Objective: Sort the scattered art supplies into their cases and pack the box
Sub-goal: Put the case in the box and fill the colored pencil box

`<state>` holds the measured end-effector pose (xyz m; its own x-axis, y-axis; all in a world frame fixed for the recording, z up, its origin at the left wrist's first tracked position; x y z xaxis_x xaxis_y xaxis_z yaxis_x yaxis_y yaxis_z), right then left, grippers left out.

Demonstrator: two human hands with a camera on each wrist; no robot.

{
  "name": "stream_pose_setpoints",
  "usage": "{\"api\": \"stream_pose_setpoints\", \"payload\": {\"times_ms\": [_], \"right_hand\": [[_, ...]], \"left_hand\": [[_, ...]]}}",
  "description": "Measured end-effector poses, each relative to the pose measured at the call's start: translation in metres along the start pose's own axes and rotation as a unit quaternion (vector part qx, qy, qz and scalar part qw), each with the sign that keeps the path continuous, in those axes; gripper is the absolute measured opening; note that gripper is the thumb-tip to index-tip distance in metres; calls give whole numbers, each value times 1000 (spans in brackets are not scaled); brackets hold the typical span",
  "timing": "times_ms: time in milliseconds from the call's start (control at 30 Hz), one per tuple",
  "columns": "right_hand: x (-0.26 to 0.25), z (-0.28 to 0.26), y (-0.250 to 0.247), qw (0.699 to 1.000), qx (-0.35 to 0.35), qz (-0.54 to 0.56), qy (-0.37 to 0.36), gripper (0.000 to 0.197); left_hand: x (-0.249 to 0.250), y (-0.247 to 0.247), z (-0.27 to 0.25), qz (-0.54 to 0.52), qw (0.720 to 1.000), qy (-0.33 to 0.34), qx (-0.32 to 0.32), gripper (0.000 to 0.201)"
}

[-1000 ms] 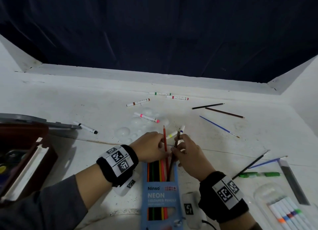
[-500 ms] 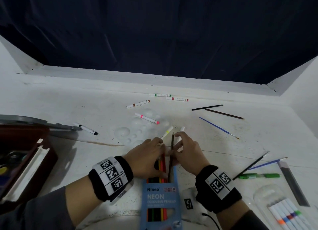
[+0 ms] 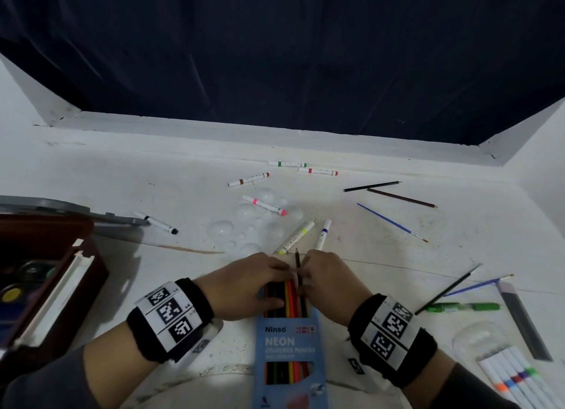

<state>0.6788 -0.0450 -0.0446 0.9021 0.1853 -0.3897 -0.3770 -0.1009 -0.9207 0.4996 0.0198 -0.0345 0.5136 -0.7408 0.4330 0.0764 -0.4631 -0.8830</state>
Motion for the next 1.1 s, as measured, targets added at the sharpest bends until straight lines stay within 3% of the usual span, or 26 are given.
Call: {"api": "stream_pose_setpoints", "payload": {"times_ms": [167, 267, 367, 433, 567, 667, 833, 967, 1100], "right_hand": [[-18, -18, -11, 991, -78, -101, -36, 15], [-21, -24, -15, 987, -123, -96, -47, 17], [-11, -24, -20, 985, -156, -24, -75, 22], [-1, -23, -25, 987, -121, 43, -92, 22], [24, -24, -42, 993, 33, 87, -70, 15], [53, -20, -61, 994, 85, 66, -33, 11], [126, -11, -102, 988, 123, -46, 85, 15], [184, -7, -113, 973, 75, -112, 186, 30], [227, -5, -121, 964, 34, -116, 238, 46]], "left_hand": [[-9, -1, 0, -12, 999, -47, -9, 43], [-12, -1, 2, -21, 999, -49, 2, 31], [-10, -6, 4, -23, 998, -63, 14, 21], [-8, -10, 7, -26, 997, -67, 16, 18], [-1, -24, 24, -44, 996, -74, -19, 16], [8, -43, 49, -39, 996, -70, -34, 19], [18, -74, 129, -46, 996, -55, 55, 20], [12, -71, 195, -1, 993, -85, 78, 30], [14, -65, 252, 90, 989, -119, 14, 52]]}}
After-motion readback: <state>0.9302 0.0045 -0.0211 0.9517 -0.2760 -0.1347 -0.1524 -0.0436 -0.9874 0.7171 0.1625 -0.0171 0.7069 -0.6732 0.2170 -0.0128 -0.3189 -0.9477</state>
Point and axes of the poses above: each hand's wrist, its own z-axis towards the middle knuckle, its own y-axis out of the palm, x = y × z, the point moved 1 cm from there along z, towards the middle knuckle, and after that the axes turned 9 degrees about -y, right-handed, at the moved point
